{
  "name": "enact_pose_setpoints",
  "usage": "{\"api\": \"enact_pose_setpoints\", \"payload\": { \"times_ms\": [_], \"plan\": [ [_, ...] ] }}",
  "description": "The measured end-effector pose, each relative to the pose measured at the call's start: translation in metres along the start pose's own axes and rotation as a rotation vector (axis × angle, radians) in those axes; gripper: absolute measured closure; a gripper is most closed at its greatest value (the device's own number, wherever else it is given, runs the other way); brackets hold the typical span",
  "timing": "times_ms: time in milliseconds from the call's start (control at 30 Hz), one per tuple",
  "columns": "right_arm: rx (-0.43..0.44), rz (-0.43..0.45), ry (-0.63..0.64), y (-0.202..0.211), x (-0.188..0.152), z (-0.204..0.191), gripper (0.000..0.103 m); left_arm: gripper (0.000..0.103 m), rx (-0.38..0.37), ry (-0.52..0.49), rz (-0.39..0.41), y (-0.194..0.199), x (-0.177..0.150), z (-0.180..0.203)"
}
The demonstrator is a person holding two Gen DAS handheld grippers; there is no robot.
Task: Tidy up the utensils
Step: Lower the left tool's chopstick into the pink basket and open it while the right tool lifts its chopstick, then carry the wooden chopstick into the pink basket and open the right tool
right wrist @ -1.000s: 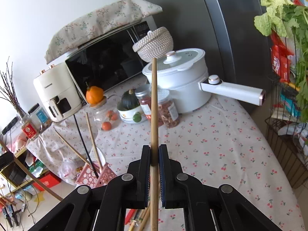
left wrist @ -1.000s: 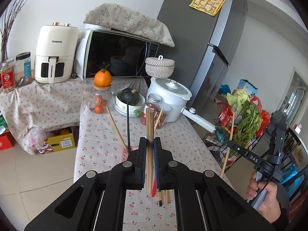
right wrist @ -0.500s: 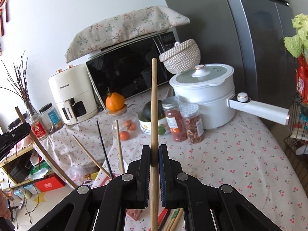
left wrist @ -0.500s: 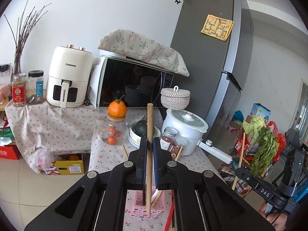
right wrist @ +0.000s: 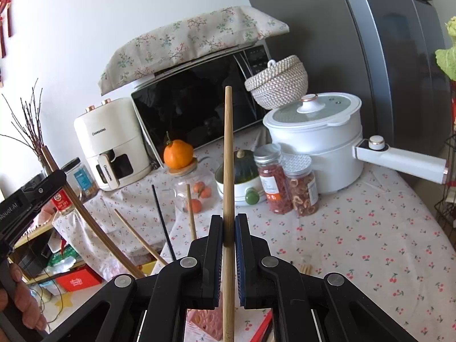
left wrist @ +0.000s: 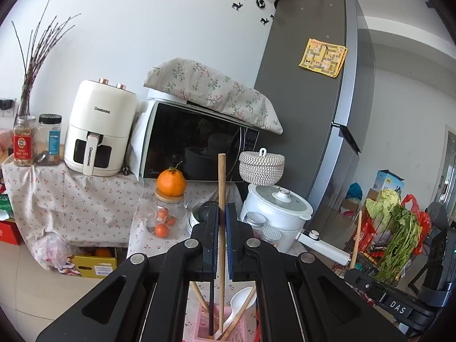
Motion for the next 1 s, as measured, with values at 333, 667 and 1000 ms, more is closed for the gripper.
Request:
{"api": "enact_pose_setpoints", "payload": {
  "times_ms": [333, 667, 1000],
  "plan": [
    [-0.036, 0.032, -0.006, -0.014, 0.001, -0.013, 0.097, 0.099, 0.058, -0.087, -0.066, -0.037, -0.041, -0.011],
    [-0.050, 0.093, -0.066, -0.016, 0.007, -0.026, 0.096, 0.037, 0.255, 0.015, -0.367, -0.036, -0.061, -0.041],
    [-0.132, 0.193, -0.003, -0.034, 0.020, -0.067, 0.096, 0.030, 0.279, 0.099, -0.537, -0.022, -0.073, -0.082]
  ]
}}
Point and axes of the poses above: each gripper's, at about its wrist camera, not at the fingertips, and y roughly against the way its jaws point, z to its right, x to its top, the point moved 4 cm from there along -y, roughly the way its jaws point, and after that the axes turned 9 degrees about y, right-handed, at the moved point
